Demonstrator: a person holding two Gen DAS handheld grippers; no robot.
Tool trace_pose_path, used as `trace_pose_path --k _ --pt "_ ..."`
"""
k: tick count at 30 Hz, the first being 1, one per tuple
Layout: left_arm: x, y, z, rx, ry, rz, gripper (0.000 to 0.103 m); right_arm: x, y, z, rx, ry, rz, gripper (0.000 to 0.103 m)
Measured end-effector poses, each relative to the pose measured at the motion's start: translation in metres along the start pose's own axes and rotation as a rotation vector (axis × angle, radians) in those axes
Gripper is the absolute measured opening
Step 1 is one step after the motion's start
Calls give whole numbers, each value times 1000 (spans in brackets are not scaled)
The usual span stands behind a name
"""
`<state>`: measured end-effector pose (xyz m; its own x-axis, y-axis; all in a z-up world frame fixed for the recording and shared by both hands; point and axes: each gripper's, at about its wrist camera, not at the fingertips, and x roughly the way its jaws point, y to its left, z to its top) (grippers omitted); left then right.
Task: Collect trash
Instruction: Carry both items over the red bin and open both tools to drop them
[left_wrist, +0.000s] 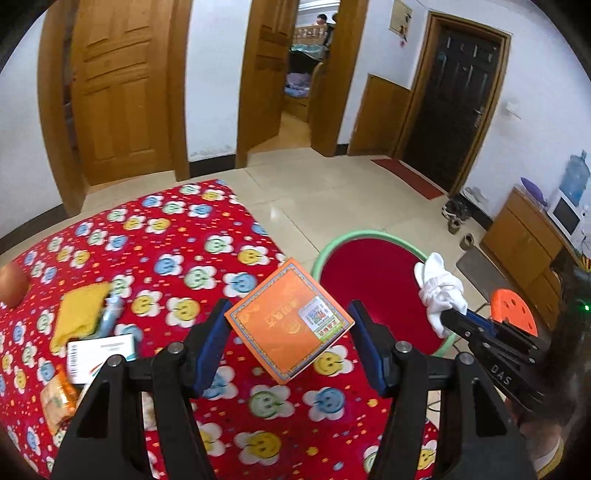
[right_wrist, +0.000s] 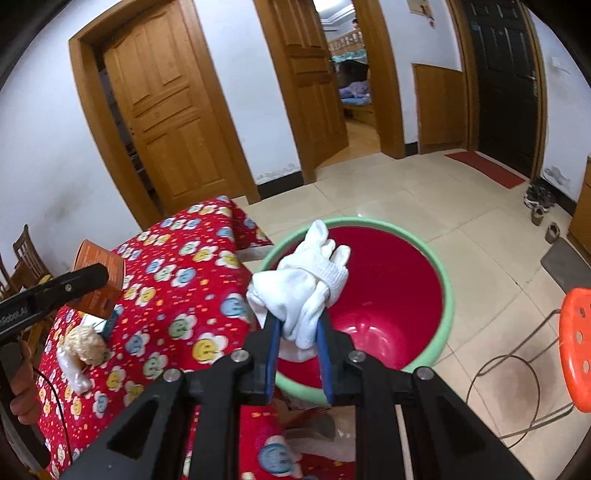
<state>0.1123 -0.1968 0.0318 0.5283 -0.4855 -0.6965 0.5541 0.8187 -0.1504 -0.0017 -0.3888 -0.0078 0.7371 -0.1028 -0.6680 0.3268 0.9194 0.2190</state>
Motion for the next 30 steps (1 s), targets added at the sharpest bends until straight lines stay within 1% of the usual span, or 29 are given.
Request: trace_pose_path --k 8,10,13,14,16,21,26,30 --pt "28 -24 3 39 39 -28 64 20 -25 1 32 33 -23 22" --pt "32 -29 3 42 46 -34 64 25 -29 2 43 43 -24 25" --pt "40 -35 3 51 60 -45 64 29 -35 4 60 45 -37 25" --pt "43 -37 3 56 63 -46 64 30 -37 4 66 46 -35 26" --pt "47 -41 3 64 69 -48 64 31 -42 5 81 46 -34 33" --pt "57 -50 3 73 87 -57 64 31 -49 6 97 38 -35 41" --pt "70 -62 2 95 103 -71 64 29 -55 7 116 35 -38 46" --pt "84 -71 0 111 122 -82 64 28 -63 5 134 39 -40 46"
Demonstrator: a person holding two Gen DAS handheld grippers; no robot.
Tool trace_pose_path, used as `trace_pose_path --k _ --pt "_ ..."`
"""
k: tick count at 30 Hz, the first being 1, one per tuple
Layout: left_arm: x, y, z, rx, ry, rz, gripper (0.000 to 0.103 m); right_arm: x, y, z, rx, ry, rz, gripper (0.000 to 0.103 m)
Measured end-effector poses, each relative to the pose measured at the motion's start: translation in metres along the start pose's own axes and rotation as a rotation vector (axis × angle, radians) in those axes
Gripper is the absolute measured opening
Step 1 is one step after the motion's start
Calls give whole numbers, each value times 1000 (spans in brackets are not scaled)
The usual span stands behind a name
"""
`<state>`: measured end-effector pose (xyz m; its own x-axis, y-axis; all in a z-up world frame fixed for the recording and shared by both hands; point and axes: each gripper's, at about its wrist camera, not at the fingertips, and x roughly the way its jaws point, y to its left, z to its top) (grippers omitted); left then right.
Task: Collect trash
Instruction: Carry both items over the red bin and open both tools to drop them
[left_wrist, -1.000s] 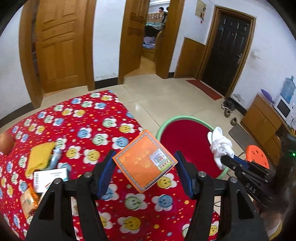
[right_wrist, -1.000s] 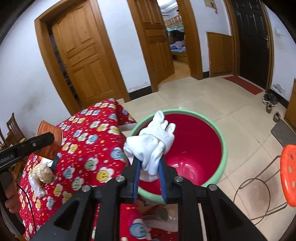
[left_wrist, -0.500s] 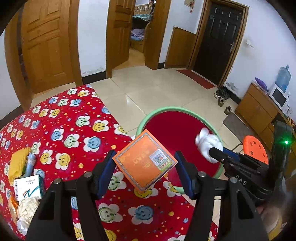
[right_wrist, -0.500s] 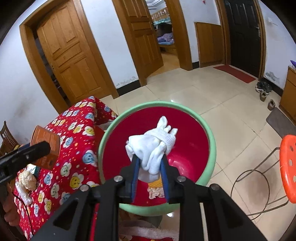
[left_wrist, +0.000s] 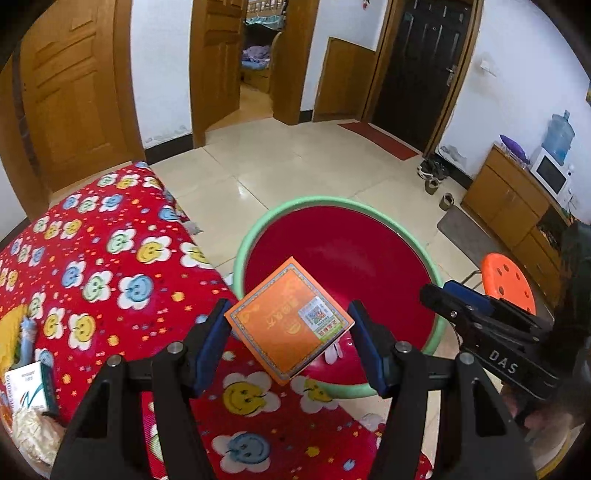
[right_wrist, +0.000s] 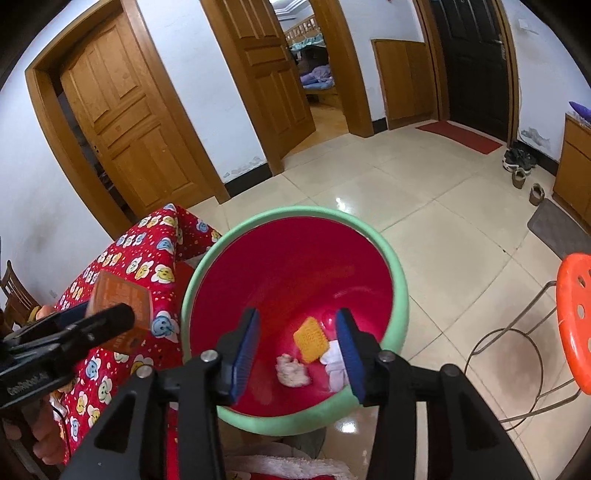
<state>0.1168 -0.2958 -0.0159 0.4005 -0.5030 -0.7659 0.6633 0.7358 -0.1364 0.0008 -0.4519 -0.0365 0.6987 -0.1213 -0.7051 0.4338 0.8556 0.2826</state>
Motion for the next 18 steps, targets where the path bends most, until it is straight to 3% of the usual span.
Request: trace_pose_path --k 4,6,18 --pt "9 -4 0 4 13 13 66 -3 -8 -1 8 -1 -15 47" --pt "10 -6 -1 3 9 19 73 -3 -10 0 4 -1 -31 47" --pt "-1 -2 -5 -8 4 37 75 -6 -8 -1 2 2 -22 60"
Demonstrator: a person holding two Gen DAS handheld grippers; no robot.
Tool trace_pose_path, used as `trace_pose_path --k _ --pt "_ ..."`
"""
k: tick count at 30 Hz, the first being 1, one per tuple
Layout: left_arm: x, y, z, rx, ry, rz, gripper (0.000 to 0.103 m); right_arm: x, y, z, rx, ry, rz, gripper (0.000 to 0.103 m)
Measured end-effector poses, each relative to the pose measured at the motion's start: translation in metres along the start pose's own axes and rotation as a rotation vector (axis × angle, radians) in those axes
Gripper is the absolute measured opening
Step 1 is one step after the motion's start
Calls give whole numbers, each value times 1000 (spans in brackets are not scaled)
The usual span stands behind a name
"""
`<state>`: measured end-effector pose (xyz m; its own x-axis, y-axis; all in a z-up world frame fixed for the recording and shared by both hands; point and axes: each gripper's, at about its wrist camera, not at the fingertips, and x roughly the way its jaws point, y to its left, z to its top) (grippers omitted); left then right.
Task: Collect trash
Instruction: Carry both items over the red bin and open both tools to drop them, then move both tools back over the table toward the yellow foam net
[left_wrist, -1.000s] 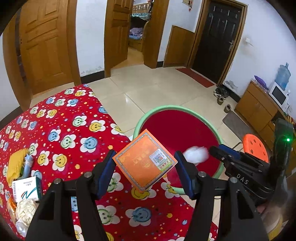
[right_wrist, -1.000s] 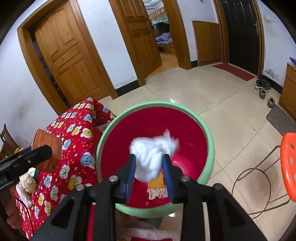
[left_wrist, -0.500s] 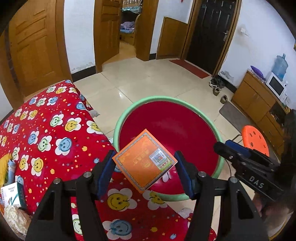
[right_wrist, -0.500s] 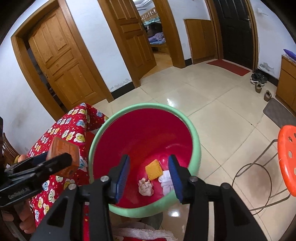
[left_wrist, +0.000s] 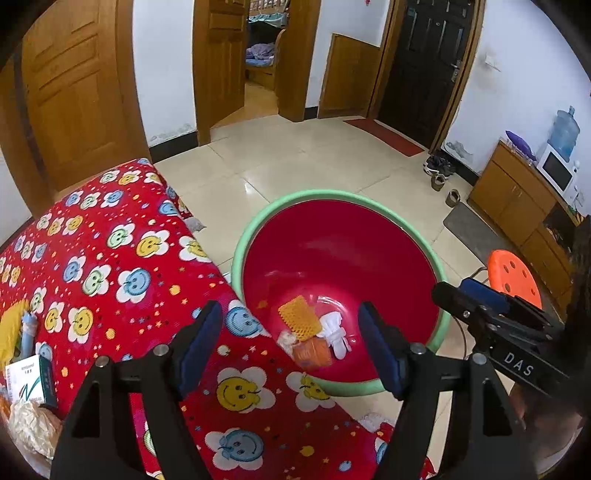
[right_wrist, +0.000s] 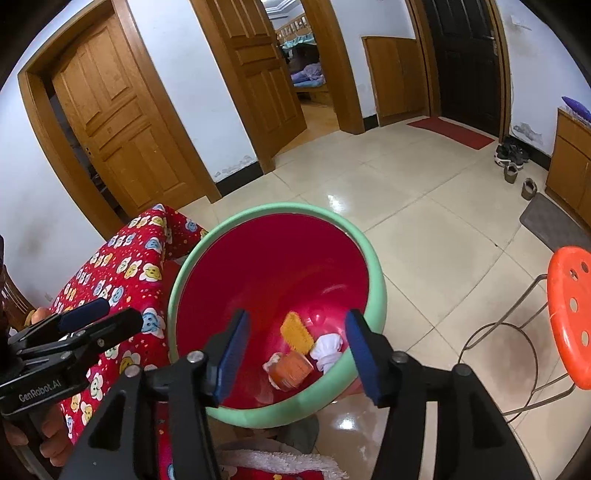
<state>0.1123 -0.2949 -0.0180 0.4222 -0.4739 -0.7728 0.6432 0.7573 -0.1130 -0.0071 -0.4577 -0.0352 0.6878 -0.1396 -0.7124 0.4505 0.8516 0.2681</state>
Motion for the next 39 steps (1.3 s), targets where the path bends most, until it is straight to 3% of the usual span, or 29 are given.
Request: trace_pose_path --k 5,10,13,29,39 --pt "-12 9 -5 -25 -11 13 75 -7 7 0 -10 -10 4 65" --pt "-26 19 -9 -48 -25 31 75 -13 16 0 -19 -17 0 83" --pt "-35 27 -10 -57 -35 52 75 -16 22 -1 -21 -25 0 89" --pt "-86 78 -32 -142 -80 153 75 -22 82 -7 -86 -9 84 96" --pt "-120 134 -44 -230 -115 251 75 -17 137 -13 -159 2 158 96"
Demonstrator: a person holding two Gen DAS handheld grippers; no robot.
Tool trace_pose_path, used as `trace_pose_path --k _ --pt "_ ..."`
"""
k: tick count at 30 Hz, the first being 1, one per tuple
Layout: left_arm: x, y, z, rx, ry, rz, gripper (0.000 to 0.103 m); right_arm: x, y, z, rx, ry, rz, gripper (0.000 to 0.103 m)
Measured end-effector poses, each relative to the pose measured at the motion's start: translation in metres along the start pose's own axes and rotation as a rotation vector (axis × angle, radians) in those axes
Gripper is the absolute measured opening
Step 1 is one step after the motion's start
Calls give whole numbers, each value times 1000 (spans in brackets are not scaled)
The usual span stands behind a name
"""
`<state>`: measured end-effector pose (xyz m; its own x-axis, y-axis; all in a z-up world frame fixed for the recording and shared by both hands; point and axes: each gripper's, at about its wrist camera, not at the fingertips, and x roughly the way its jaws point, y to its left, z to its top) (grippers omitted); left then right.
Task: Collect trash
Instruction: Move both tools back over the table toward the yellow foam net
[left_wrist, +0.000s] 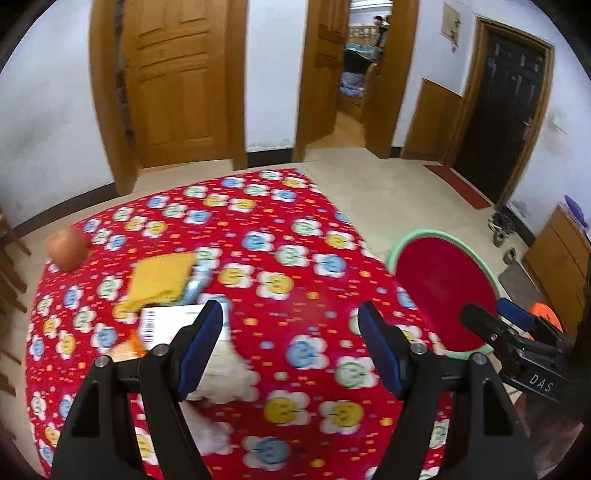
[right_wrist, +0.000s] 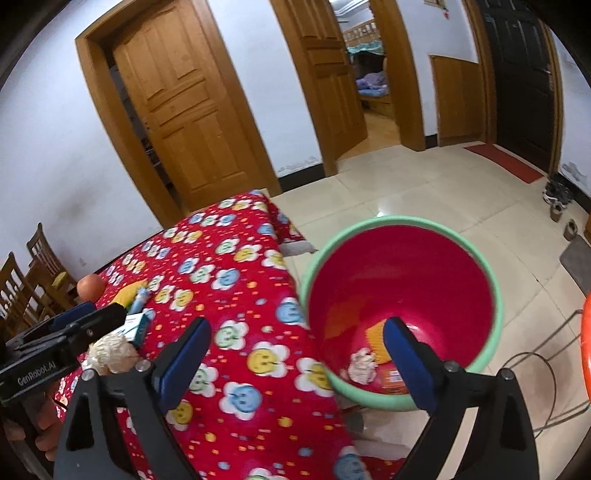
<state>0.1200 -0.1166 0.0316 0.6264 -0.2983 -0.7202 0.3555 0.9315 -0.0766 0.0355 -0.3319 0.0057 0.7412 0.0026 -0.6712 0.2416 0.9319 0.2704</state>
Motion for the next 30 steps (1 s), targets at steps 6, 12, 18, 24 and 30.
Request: trace_pose_path --k 6,12,18,24,30 --pt "-4 45 6 -66 -18 79 75 19 24 0 -22 35 26 96" --pt "2 86 8 -141 -6 130 75 34 45 0 -50 54 37 96" --pt "24 118 12 -185 26 172 75 51 63 3 -76 77 49 96" --pt "53 140 16 -227 82 181 75 64 69 4 -78 97 57 96" --pt "80 147 13 -243 134 168 75 75 71 5 -78 113 52 96"
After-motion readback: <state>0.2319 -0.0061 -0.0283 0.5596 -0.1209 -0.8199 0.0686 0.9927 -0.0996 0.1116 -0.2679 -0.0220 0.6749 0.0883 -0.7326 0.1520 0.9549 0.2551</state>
